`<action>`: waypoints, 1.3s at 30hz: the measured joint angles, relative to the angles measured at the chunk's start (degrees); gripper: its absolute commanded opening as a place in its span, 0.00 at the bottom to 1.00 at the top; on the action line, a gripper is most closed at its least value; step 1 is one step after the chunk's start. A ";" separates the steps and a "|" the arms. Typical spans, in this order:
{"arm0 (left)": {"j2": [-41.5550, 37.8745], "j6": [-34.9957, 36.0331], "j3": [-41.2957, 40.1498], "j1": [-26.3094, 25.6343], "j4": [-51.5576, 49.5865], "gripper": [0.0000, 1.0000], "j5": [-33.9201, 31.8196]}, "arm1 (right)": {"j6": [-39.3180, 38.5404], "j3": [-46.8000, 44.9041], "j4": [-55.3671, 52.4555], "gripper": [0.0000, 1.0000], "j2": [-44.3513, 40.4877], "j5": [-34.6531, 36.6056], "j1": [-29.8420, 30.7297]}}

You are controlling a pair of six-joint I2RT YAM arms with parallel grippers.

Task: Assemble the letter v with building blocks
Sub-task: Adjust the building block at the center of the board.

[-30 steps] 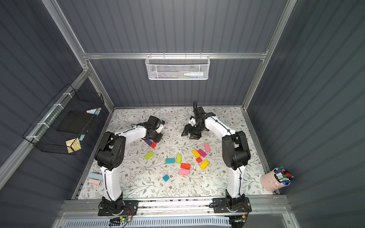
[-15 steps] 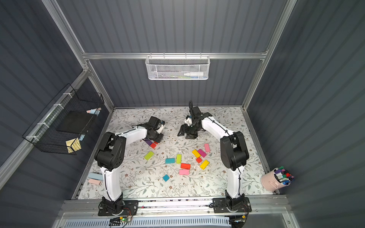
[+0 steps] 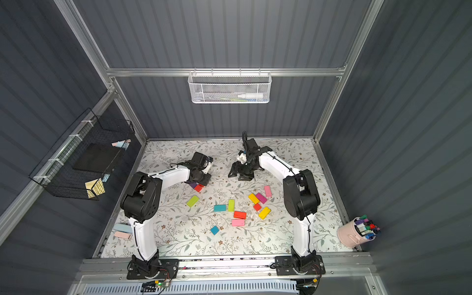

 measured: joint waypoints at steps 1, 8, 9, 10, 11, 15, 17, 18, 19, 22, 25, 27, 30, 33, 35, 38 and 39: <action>0.00 0.00 0.00 0.00 0.00 0.08 -0.31 | 0.00 0.00 0.02 0.65 0.04 0.00 0.00; 0.00 0.00 0.02 -0.11 0.00 0.08 -1.33 | 0.00 0.00 0.04 0.65 0.28 -0.02 0.02; 0.00 0.00 0.02 -0.11 0.00 0.07 -1.42 | 0.00 0.00 0.02 0.65 0.37 0.00 0.02; 0.02 0.00 0.02 -0.11 0.00 0.07 -1.42 | 0.00 0.00 0.02 0.65 0.48 0.00 0.02; 0.02 0.00 0.02 -0.11 0.00 0.07 -1.44 | 0.00 0.00 0.02 0.65 0.57 0.00 0.00; 0.00 0.00 0.00 -0.11 0.02 0.06 -1.46 | 0.00 0.00 0.02 0.65 0.76 0.00 0.02; -0.17 0.00 -0.28 -0.13 0.26 0.06 -1.62 | 0.00 0.00 0.02 0.65 0.85 0.00 0.02; -0.37 0.00 -0.52 -0.11 0.33 0.06 -1.84 | 0.02 0.00 0.02 0.65 0.90 0.00 0.02; -0.50 0.02 -0.70 -0.11 0.26 0.06 -2.03 | 0.02 0.00 0.02 0.65 0.98 0.00 0.02; -0.59 0.04 -0.81 -0.11 0.22 0.06 -2.47 | 0.02 0.17 -0.02 0.65 1.55 0.00 0.07; -0.59 0.04 -0.85 -0.11 0.24 0.07 -2.93 | 0.02 0.50 -0.02 0.65 2.40 0.00 0.31; -0.59 0.04 -0.85 -0.13 0.26 0.07 -3.41 | 0.02 0.57 0.00 0.65 2.62 0.00 0.52; -0.59 0.04 -0.85 -0.11 0.24 0.07 -3.87 | 0.02 0.66 -0.11 0.65 2.62 0.00 0.70; -0.59 0.09 -0.85 -0.13 0.24 0.07 -4.00 | 0.02 0.66 -0.13 0.65 2.62 0.00 0.72; -0.66 0.22 -0.87 -0.17 0.24 0.14 -4.11 | 0.02 0.66 -0.13 0.65 2.62 0.00 0.72; -0.81 0.24 -1.05 -0.33 0.26 0.19 -5.03 | 0.02 0.66 -0.13 0.65 2.62 0.00 0.72; -0.83 0.24 -1.07 -0.33 0.24 0.24 -5.29 | 0.02 0.66 -0.13 0.65 2.62 0.00 0.76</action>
